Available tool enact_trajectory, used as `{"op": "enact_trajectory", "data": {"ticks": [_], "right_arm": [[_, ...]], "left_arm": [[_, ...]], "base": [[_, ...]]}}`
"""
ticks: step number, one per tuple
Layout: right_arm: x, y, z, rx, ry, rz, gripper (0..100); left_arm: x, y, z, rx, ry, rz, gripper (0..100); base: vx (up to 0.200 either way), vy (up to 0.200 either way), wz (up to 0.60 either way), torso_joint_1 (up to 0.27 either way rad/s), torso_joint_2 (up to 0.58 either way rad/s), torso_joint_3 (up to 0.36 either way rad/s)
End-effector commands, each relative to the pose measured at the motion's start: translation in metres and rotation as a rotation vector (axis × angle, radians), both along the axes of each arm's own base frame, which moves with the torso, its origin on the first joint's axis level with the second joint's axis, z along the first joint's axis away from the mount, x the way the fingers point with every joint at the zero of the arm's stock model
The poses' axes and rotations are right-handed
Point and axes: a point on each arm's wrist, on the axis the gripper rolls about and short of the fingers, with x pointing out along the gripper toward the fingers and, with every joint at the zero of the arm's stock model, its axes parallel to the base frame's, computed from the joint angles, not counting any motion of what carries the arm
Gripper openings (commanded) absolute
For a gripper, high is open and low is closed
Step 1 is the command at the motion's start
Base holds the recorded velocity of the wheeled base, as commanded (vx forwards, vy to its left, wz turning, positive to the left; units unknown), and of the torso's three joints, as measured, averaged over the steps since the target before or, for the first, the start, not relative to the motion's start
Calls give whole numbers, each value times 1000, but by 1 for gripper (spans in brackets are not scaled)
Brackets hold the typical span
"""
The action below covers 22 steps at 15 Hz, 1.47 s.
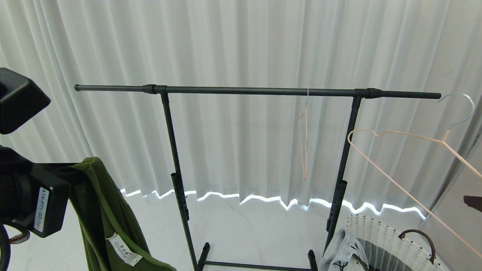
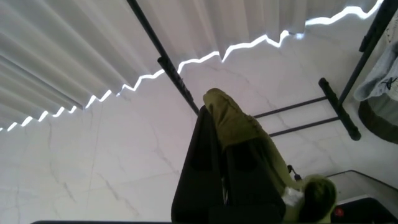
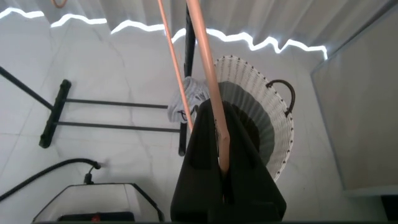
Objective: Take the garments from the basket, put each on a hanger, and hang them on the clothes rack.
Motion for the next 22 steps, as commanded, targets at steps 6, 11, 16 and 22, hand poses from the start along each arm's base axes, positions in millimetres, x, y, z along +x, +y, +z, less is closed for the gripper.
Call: {"op": "enact_trajectory", "data": {"ticks": [6,11,16,22], "right_arm": [[1,1,0,2,2,6,0],[0,0,3,10,-19,6,0],[3,8,18,30,-153,192,0],[0,69,6,40,-75,636,0]], "left_arm": [[1,-1,-1,4,4,0,0],[2,-2,-3,10,13,-3,0],[2,-2,-6,18,24,-6,0],[18,-14,-13,55,69,3,0]], "base": [[0,167,0,4,2,2],[0,120,0,2,0,2],[0,0,0,0,0,0],[0,0,0,0,0,0]]}}
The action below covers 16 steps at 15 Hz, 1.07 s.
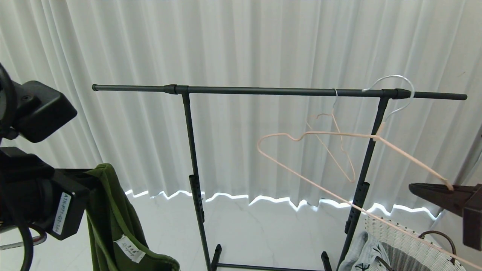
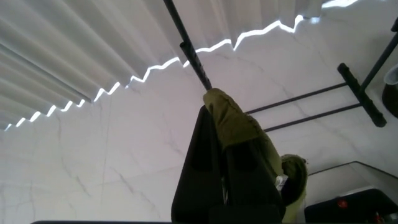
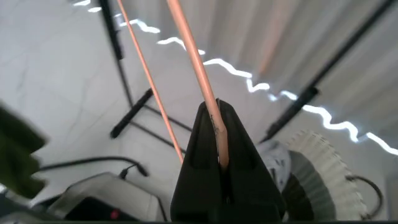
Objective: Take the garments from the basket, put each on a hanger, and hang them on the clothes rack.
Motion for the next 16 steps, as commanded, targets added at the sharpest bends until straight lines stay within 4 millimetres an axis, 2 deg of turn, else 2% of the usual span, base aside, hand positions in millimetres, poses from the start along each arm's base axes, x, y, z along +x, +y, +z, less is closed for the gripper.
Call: {"op": "enact_trajectory", "data": {"ticks": [1,4,6,7,11,16], "right_arm": [[2,35,-11,-25,51,155,0],[-13,60,-12,45,89,277,0],[-28,69,-12,80,121,359,0],[-34,72,-11,98,133,390,0],[-34,78,-13,117,141,392,0],[-15,105,-22,135,118,329,0]], "left_arm": [[12,-7,-2,20,22,20,0],[39,-13,9,-4,-17,119,0],[60,-21,11,-47,-59,154,0],[64,-23,10,-45,-67,161,0],[68,-25,8,-27,-71,185,0],[66,-25,10,-33,-76,180,0]], "base": [[0,0,0,0,0,0],[0,0,0,0,0,0],[0,0,0,0,0,0],[0,0,0,0,0,0],[0,0,0,0,0,0],[0,0,0,0,0,0]]}}
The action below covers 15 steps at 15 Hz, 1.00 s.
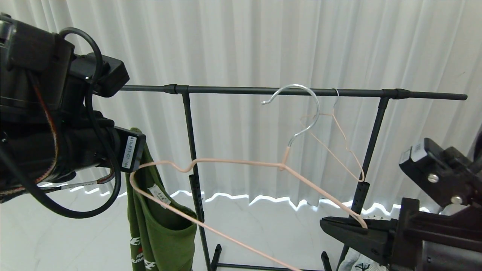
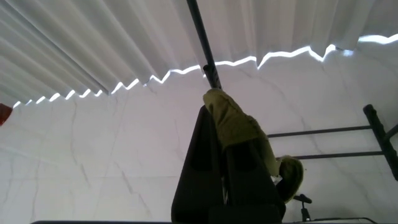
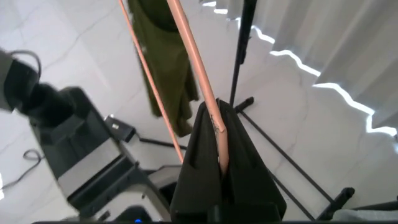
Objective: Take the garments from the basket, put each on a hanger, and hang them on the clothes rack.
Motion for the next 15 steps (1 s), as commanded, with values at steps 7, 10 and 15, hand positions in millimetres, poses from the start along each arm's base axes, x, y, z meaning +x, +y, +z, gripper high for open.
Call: {"op": "enact_trajectory", "data": {"ticks": [7,10,15], "right_arm": [[19,24,-13,-24,-6,-67,0],[16,29,-9,-14,-9,-46,0],[-3,40,-11,-20,-6,36,0]], "left_arm": [[0,-2,-1,-47,3,22,0],[6,-5,-6,-72,4,88,0],[19,-13,-5,-155,1,145,0]], "base": [[0,0,0,0,0,0],[0,0,0,0,0,0],[0,0,0,0,0,0]]}}
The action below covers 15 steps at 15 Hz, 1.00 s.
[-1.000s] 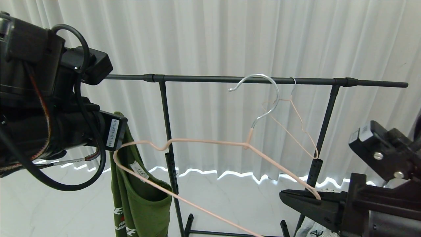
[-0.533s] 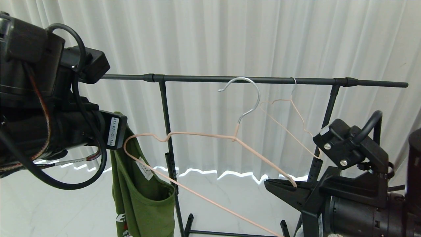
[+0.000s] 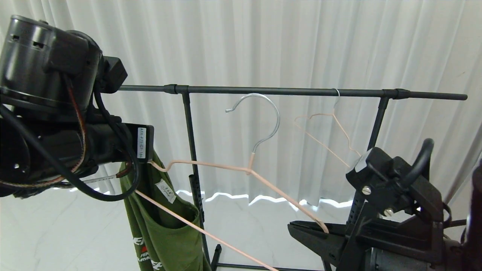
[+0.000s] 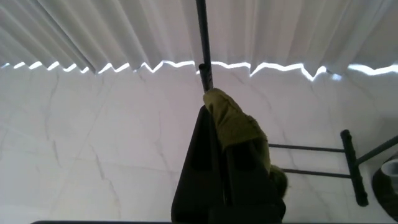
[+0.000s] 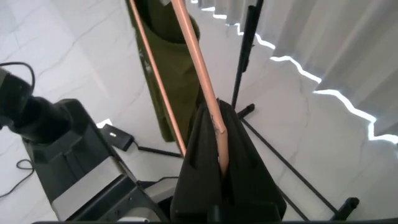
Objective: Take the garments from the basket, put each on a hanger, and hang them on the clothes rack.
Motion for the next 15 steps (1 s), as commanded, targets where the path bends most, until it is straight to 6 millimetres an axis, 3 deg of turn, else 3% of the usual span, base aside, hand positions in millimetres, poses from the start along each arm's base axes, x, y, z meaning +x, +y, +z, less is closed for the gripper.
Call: {"op": "enact_trajectory", "data": {"ticks": [1,4,6,15], "right_arm": [[0,8,-4,-17,8,9,0],[4,25,-10,-4,71,-24,0],[10,33,-15,-5,76,-152,0],[27,20,-9,33,64,-329,0]], "left_arm": [[8,-5,1,-17,0,9,0],[14,-9,3,-30,-6,16,0],[15,-8,3,-29,-4,20,0],[21,-2,-4,18,8,85,0]], "base": [[0,0,0,0,0,0],[0,0,0,0,0,0],[0,0,0,0,0,0],[0,0,0,0,0,0]]}}
